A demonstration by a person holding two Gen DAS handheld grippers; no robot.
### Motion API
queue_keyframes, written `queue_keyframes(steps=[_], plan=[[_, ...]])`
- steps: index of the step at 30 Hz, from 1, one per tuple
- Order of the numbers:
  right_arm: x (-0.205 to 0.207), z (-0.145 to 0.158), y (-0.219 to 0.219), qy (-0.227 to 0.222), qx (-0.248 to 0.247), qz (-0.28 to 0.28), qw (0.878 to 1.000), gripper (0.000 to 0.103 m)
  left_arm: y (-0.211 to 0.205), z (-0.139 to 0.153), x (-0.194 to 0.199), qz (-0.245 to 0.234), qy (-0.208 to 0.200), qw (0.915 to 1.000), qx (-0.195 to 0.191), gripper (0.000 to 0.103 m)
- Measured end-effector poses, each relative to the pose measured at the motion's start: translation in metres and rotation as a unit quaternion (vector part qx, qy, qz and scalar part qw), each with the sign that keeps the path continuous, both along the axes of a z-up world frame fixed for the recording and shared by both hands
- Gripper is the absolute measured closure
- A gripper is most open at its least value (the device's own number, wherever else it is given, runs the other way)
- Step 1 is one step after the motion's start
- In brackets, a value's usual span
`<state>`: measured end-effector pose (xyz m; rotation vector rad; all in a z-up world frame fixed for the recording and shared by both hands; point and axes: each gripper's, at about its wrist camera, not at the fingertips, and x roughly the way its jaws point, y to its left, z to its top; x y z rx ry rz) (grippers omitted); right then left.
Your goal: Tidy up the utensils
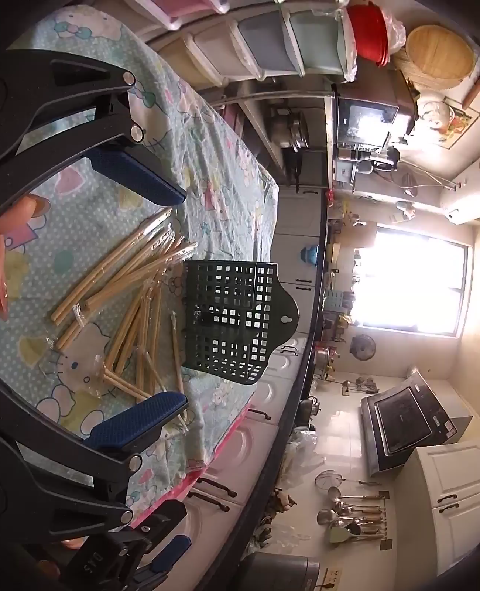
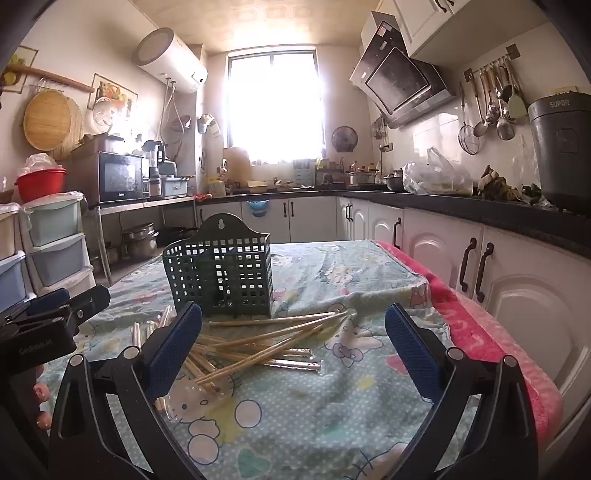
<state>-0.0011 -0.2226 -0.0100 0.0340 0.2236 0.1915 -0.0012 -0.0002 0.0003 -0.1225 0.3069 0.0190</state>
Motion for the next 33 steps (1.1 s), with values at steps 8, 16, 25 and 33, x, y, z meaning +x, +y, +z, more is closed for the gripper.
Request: queue_keyframes(steps=[8, 16, 25, 33], plan=[[-0.0008, 0.0007, 0.0007, -0.002, -0.001, 0.0, 1.0, 0.006, 0.0, 0.0006, -0.0013, -0.003, 0.01, 0.9999, -0.003, 0.01], [-0.002, 0.0017, 0.0016, -0.001, 0.0, 0.001, 1.0, 0.006, -0.0002, -0.0011, 0.0015, 0.0, 0.013, 0.9999, -0.004, 0.01], [-0.0017, 0.004, 0.0028, -0.001, -0.002, 0.005, 1.0, 0.006, 0.0004, -0.0049, 0.0031, 0.001, 0.014, 0.9999, -0.004, 0.01], [-0.0024, 0.0003, 0.001, -0.003, 0.002, 0.002, 1.0, 0.006, 0.0007, -0.0051, 0.003, 0.001, 0.015, 0.9999, -0.004, 0.01]])
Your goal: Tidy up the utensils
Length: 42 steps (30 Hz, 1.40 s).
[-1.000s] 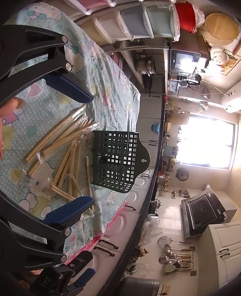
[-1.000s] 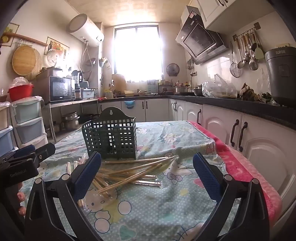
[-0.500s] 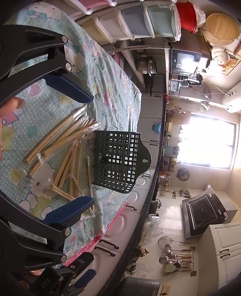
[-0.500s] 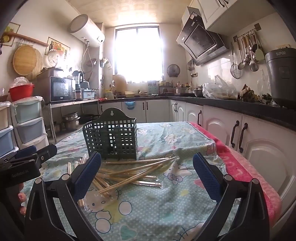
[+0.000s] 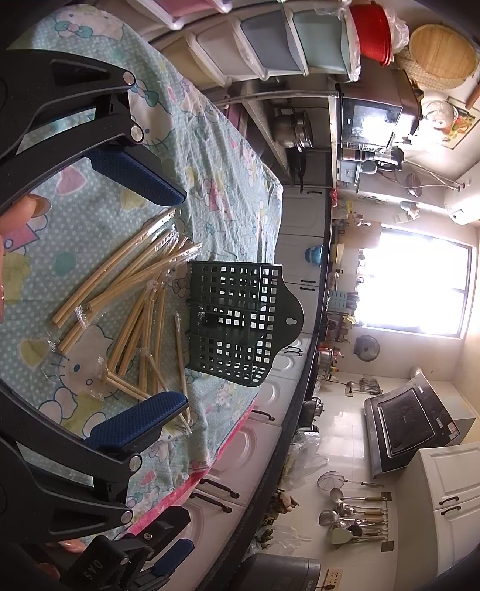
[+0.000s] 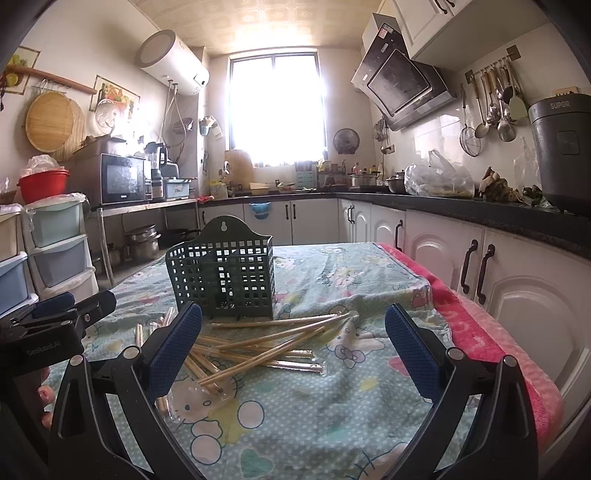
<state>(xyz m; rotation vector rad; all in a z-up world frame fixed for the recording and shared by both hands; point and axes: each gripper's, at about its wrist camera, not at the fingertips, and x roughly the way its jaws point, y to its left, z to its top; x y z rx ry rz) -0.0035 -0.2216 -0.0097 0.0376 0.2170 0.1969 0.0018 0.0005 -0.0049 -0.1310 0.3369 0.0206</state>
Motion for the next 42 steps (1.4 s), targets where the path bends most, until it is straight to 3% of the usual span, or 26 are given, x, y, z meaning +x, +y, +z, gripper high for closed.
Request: queue_keyframes(steps=[29, 42], plan=[[0.0, -0.001, -0.005, -0.004, 0.003, 0.002, 1.0, 0.006, -0.004, -0.006, -0.001, 0.0, 0.0, 1.0, 0.0, 0.01], [0.011, 0.005, 0.009, 0.006, -0.012, 0.03, 0.999, 0.006, 0.01, -0.001, 0.005, 0.019, 0.006, 0.9997, -0.014, 0.01]])
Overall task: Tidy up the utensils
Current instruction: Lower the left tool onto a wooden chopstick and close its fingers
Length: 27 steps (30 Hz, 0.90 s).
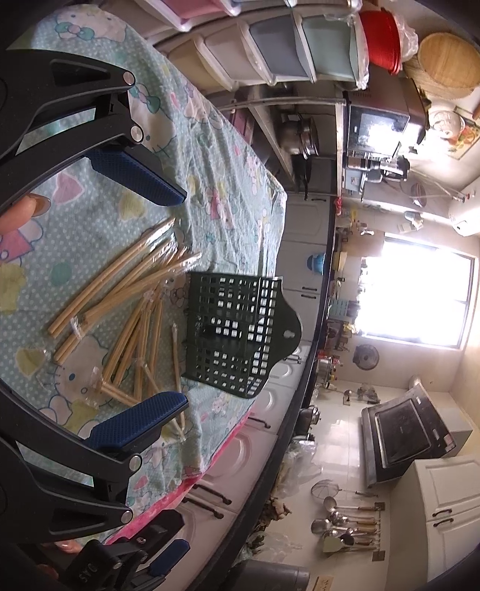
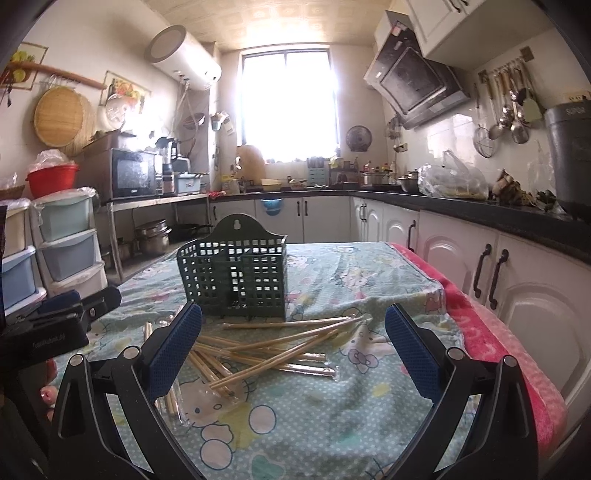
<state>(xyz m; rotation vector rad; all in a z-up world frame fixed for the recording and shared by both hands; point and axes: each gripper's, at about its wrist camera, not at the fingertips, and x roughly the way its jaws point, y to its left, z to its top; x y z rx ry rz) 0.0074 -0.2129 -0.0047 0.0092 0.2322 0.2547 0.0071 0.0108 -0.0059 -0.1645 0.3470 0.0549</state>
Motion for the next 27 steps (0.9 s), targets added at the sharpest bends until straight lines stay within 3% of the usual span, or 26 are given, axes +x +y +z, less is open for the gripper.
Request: queue_keyframes(steps=[11, 18, 27], plan=[[0.032, 0.012, 0.013, 0.042, -0.008, 0.035, 0.998, 0.006, 0.035, 0.006, 0.02, 0.038, 0.031, 0.9987, -0.013, 0.01], [0.058, 0.02, 0.017, 0.073, -0.004, 0.043, 0.996, 0.006, 0.055, 0.014, 0.037, 0.021, 0.038, 0.9981, -0.044, 0.01], [0.09, 0.029, 0.014, 0.106, 0.009, 0.044, 0.993, 0.006, 0.056, 0.026, 0.078, 0.003, 0.066, 0.9975, -0.026, 0.01]])
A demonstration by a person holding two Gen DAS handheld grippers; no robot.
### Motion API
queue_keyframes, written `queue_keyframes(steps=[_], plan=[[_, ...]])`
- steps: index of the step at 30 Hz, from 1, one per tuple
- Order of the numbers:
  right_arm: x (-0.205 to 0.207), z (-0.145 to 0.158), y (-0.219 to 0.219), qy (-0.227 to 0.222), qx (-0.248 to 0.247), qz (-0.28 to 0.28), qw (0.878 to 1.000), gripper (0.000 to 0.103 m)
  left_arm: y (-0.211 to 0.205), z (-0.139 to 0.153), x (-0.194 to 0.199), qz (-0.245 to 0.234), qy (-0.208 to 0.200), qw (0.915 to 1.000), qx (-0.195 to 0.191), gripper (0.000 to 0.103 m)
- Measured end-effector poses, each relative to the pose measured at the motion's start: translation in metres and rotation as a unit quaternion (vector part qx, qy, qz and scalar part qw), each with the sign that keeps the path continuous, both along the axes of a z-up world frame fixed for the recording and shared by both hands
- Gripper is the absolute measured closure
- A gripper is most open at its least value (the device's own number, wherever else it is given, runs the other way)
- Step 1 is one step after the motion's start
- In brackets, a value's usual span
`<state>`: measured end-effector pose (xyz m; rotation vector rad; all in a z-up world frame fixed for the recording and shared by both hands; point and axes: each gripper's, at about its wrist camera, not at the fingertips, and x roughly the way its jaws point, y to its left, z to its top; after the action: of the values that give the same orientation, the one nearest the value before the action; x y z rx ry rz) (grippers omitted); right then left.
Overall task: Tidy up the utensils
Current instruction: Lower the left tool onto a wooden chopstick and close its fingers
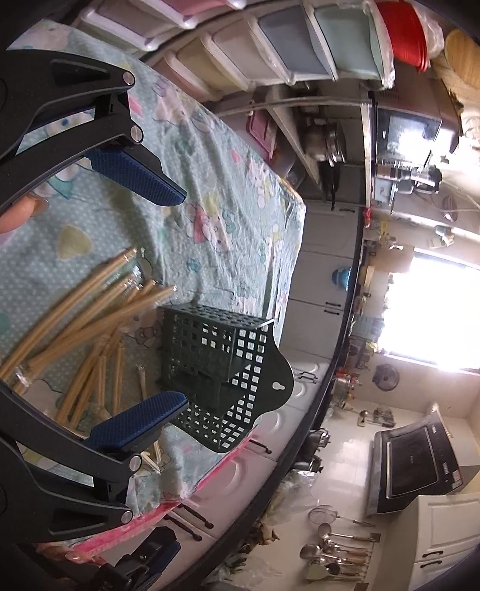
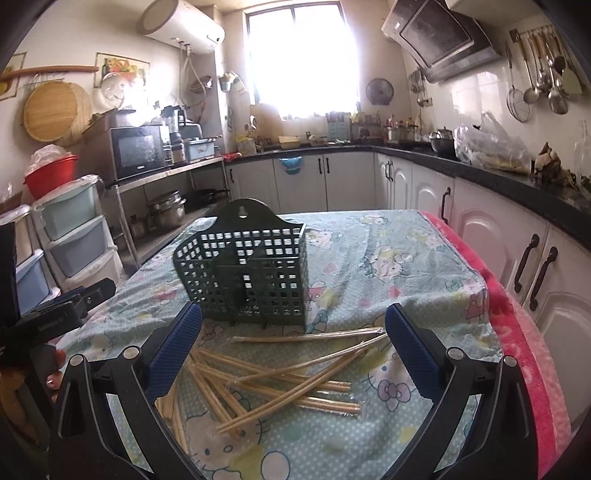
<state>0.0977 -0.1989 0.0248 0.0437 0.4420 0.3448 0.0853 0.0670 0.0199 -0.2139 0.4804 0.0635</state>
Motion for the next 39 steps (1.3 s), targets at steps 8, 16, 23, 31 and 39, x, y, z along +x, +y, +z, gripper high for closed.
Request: queue_keyframes(steps=[8, 16, 23, 31, 39], plan=[[0.032, -0.003, -0.016, 0.029, -0.011, -0.041, 0.999, 0.006, -0.004, -0.002, 0.04, -0.003, 0.039, 0.9992, 0.0, 0.01], [0.066, -0.016, -0.041, 0.079, -0.002, -0.064, 0.995, 0.006, -0.002, -0.022, 0.07, -0.004, 0.086, 0.9963, -0.003, 0.01], [0.093, -0.044, -0.052, 0.153, 0.015, -0.066, 0.986, 0.031, 0.006, -0.042, 0.091, -0.01, 0.128, 0.9917, -0.008, 0.01], [0.117, -0.076, -0.06, 0.221, 0.042, -0.075, 0.971, 0.058, 0.011, -0.06, 0.108, -0.032, 0.157, 0.9869, -0.014, 0.019], [0.138, -0.093, -0.073, 0.256, 0.09, -0.085, 0.959, 0.073, 0.013, -0.073, 0.122, -0.046, 0.184, 0.9813, -0.033, 0.037]])
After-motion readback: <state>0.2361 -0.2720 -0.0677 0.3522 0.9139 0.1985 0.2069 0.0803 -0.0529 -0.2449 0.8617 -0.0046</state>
